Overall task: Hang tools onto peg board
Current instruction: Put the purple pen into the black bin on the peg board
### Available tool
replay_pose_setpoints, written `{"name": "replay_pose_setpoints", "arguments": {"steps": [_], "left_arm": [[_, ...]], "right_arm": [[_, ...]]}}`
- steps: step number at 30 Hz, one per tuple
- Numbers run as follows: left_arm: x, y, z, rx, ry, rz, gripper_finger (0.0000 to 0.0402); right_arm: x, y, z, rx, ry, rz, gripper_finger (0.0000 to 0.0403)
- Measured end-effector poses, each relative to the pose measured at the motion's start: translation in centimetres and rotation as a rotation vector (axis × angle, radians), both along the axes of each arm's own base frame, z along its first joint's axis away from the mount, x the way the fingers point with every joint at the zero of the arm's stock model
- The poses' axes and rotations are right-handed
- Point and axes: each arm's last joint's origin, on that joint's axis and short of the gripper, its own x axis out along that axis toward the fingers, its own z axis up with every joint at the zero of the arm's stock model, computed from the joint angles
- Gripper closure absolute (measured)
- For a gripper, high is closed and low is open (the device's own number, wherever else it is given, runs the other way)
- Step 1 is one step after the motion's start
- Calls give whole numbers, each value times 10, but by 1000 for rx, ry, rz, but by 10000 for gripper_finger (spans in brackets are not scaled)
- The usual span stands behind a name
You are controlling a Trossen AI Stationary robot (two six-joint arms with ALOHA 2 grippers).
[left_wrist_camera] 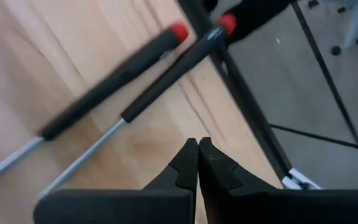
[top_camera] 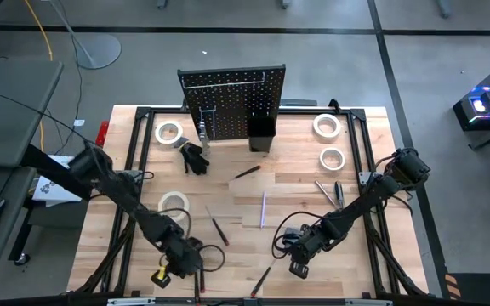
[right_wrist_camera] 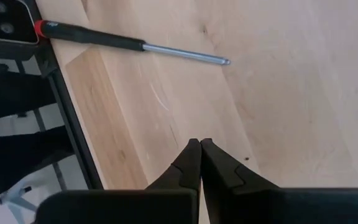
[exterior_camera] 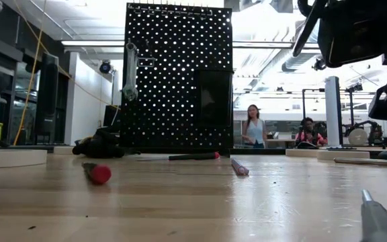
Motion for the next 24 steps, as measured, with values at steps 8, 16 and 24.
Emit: {"name": "replay_pose_setpoints", "arguments": {"steps": [8,16,24], "left_arm": [[9,-16,-26,-78,33,-44,401],[23,-24,-37,-61,-29,-21,401],[52,-10,-42,-39,-93,-23,402]], "right_arm": [[0,0,0,-2,-3,29,403],[-1,0,0,-16,-3,60,403],[-2,-1,-2,-39,8,55,403]]}}
